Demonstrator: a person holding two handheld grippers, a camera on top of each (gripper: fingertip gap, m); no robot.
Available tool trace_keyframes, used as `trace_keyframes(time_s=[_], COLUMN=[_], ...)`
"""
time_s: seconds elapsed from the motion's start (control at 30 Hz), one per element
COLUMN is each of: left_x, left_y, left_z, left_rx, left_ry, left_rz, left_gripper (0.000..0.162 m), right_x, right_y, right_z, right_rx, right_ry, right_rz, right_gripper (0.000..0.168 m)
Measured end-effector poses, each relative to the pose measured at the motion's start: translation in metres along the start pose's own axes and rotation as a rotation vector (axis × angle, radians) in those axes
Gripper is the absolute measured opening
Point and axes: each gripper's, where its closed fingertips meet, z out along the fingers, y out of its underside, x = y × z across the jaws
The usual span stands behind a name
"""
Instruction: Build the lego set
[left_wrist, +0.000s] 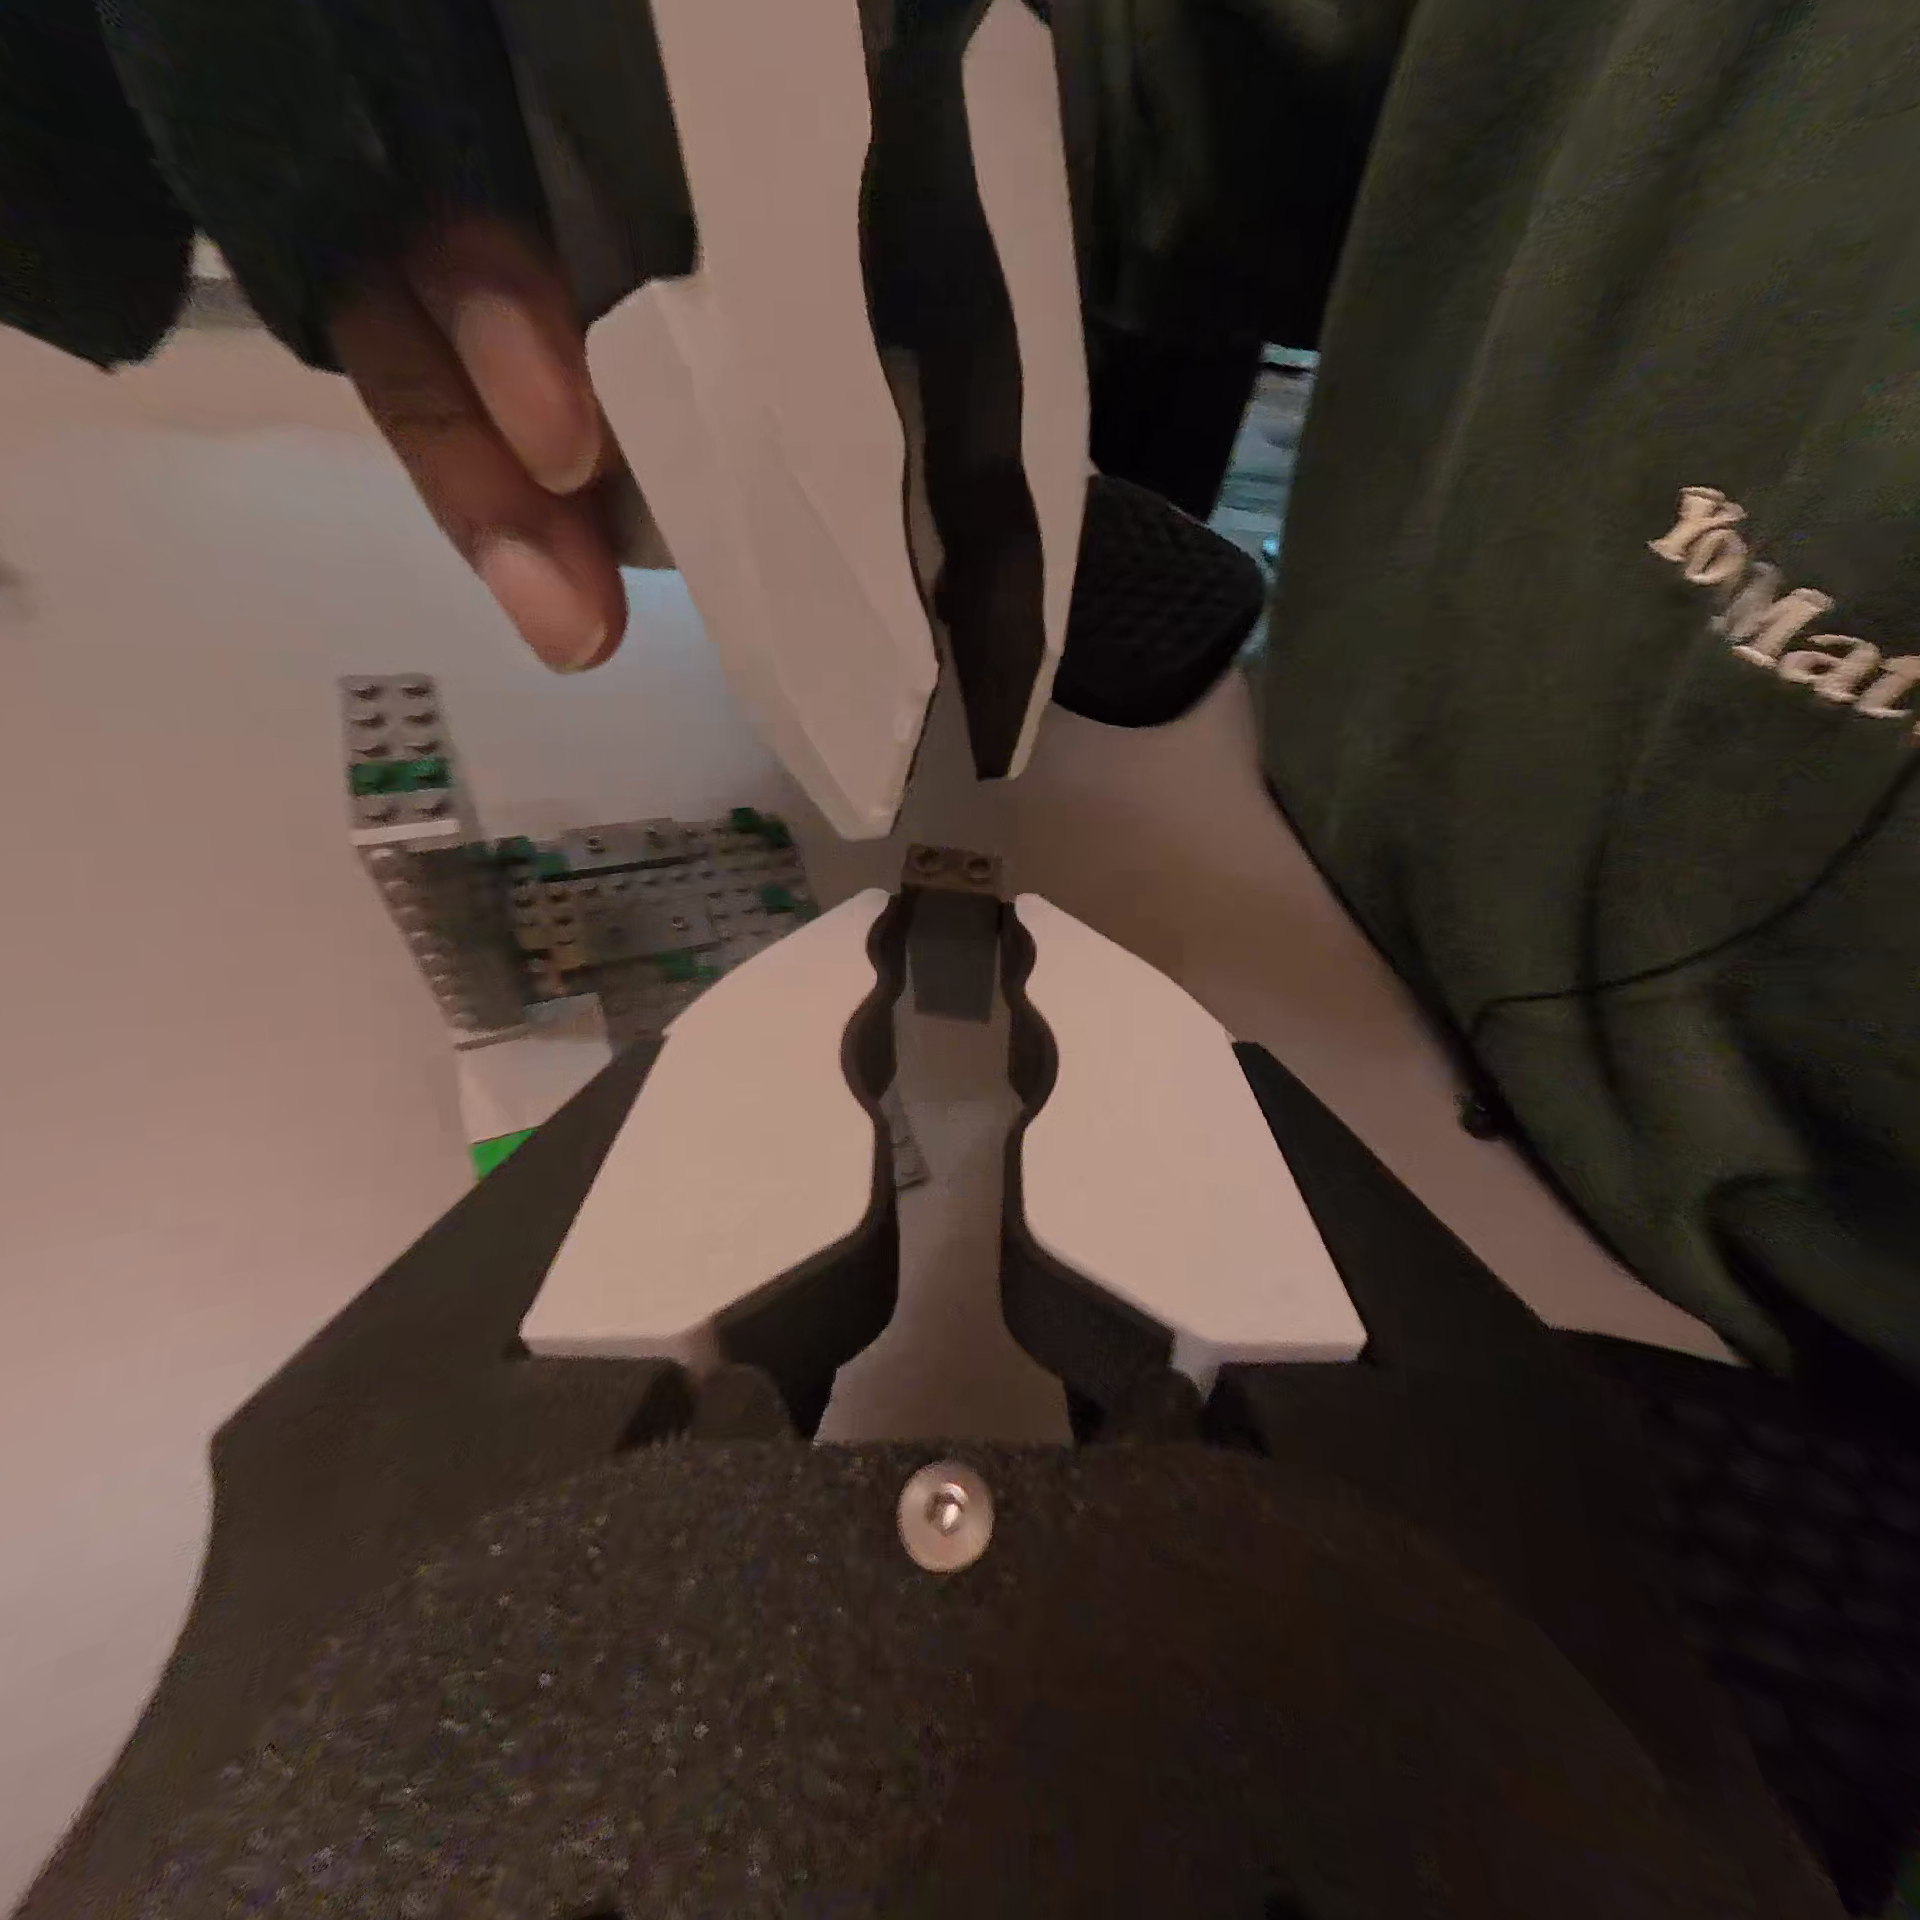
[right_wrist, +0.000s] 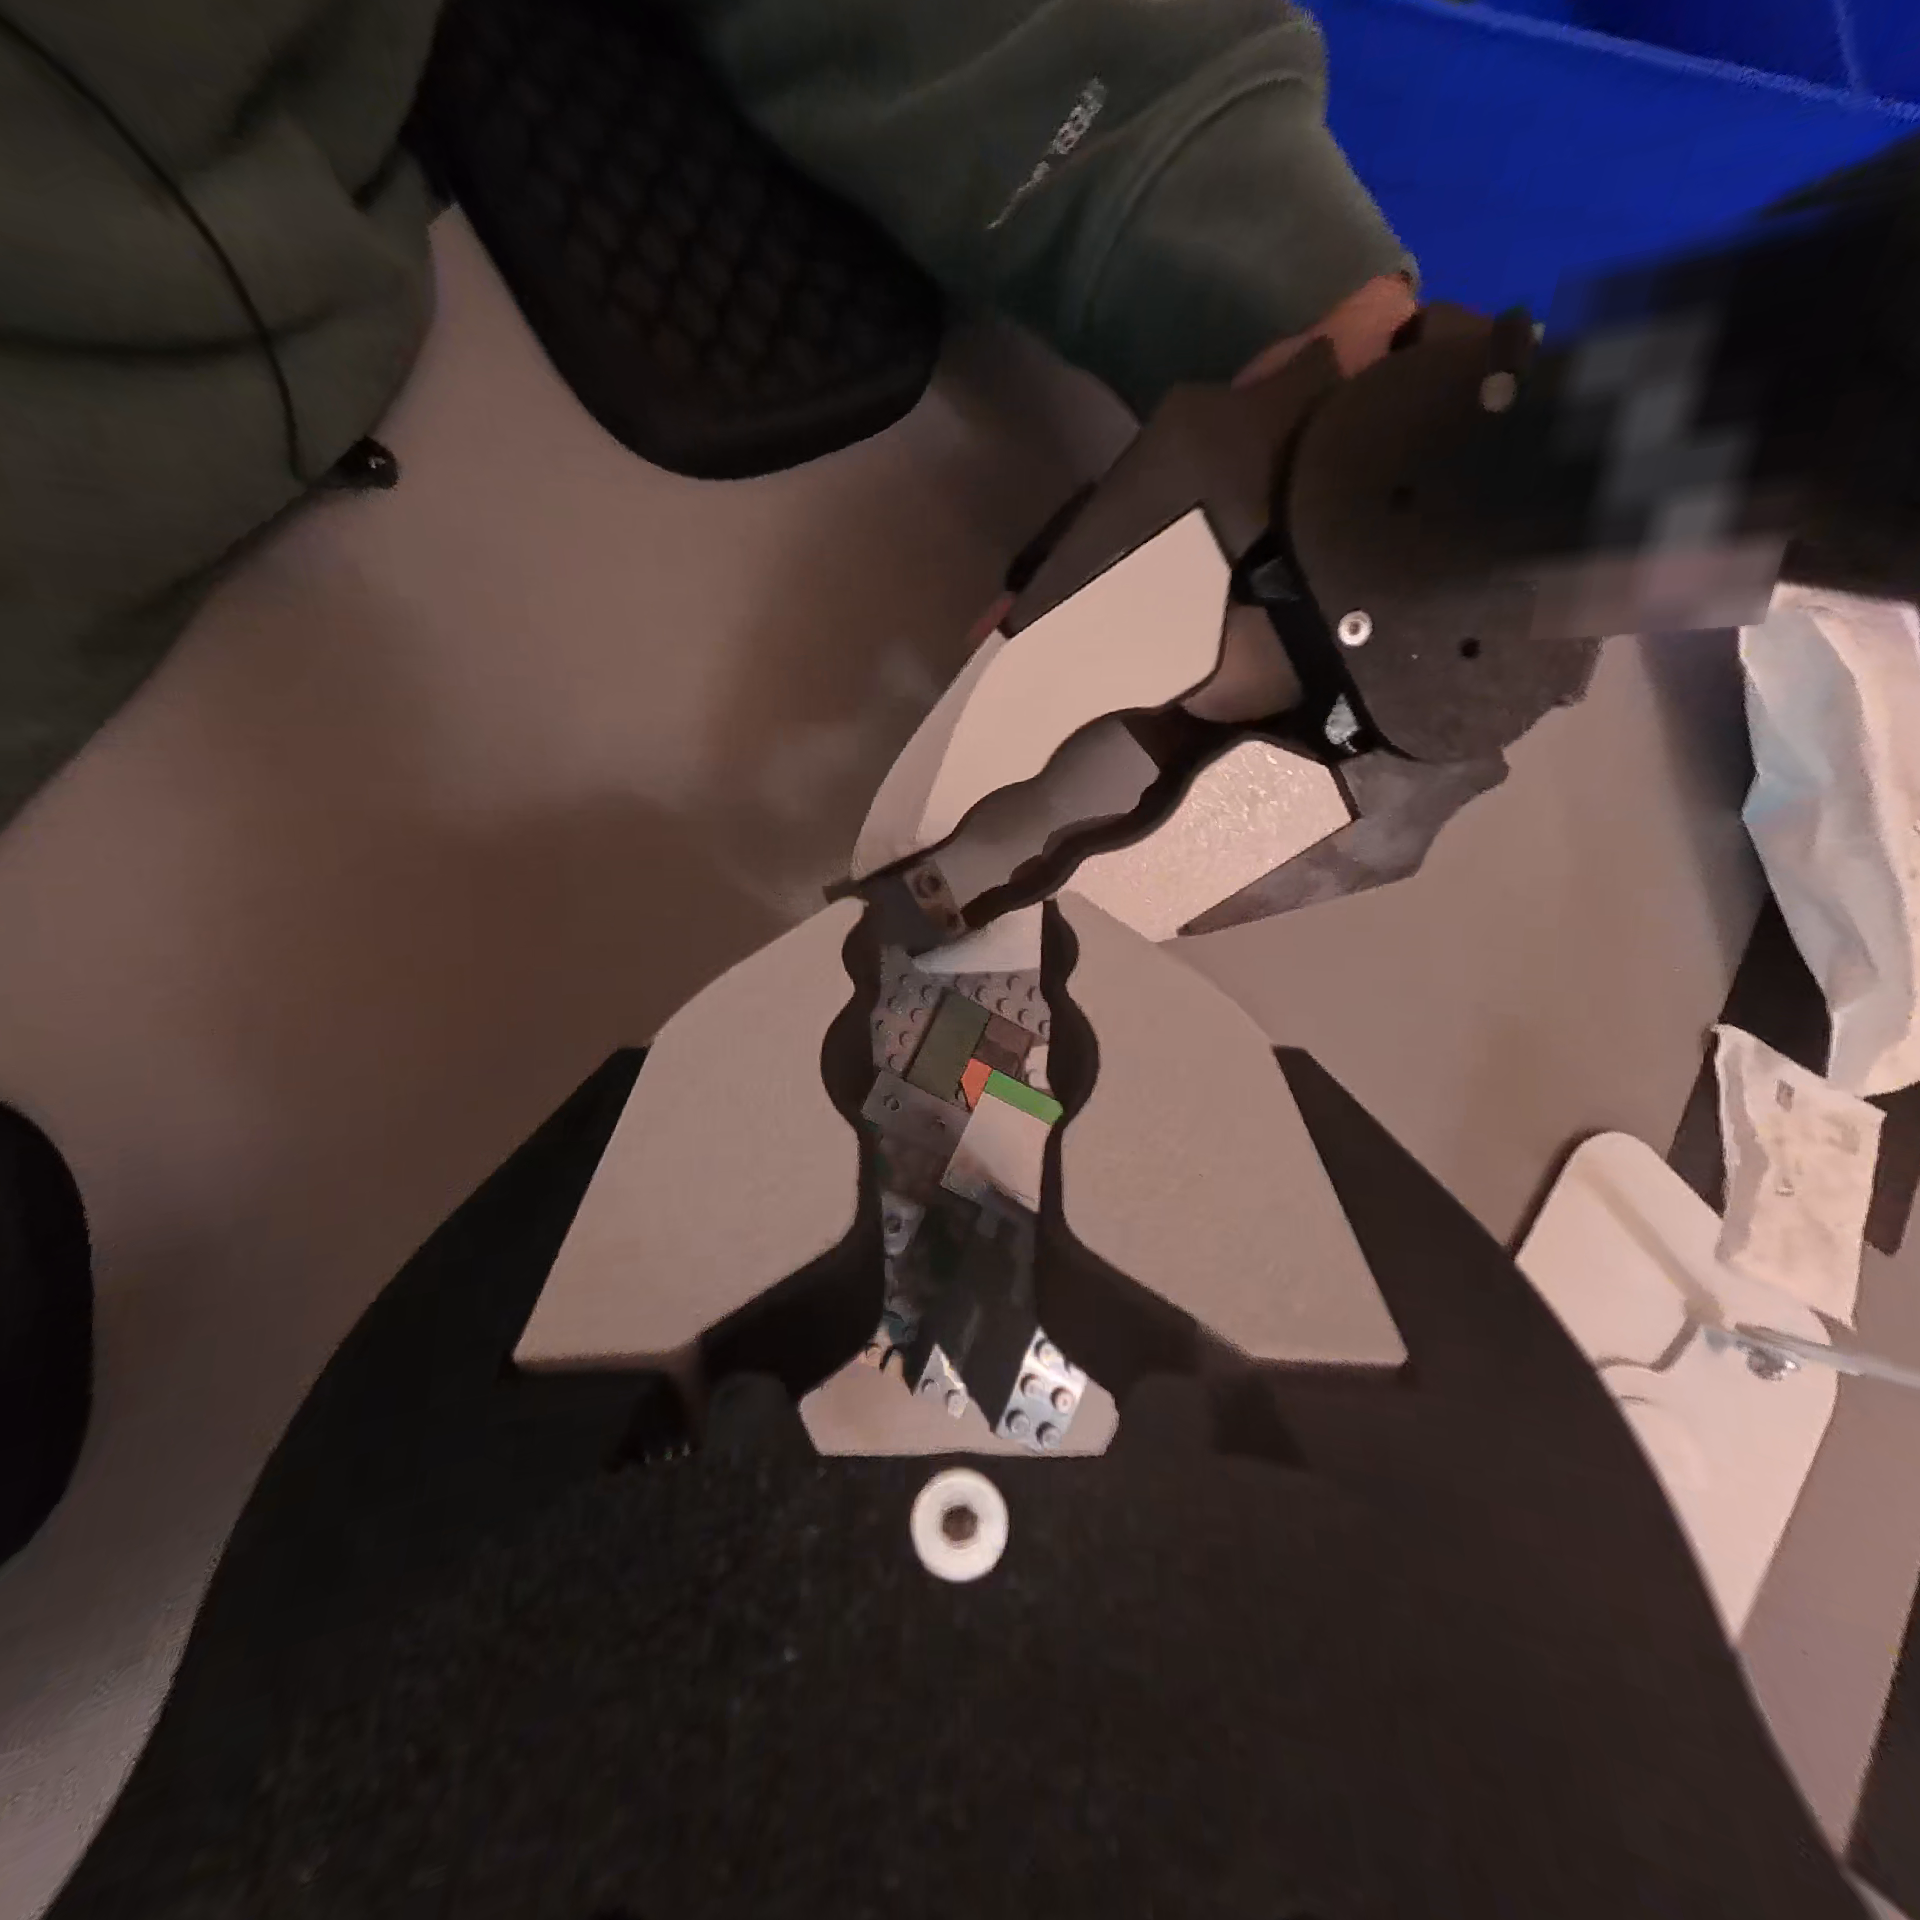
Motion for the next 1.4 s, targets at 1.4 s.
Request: trace_keyframes(time_s=[1.4], left_x=[-0.051], left_y=[-0.004], left_z=[-0.041], left_rx=[0.054], left_ry=[-0.657], left_rz=[0.106], left_gripper=[0.007], right_x=[0.042], right_y=[0.016], right_z=[-0.003], right_rx=[-0.226], right_ry=[0.036], right_rz=[0.417], right_gripper=[0.024])
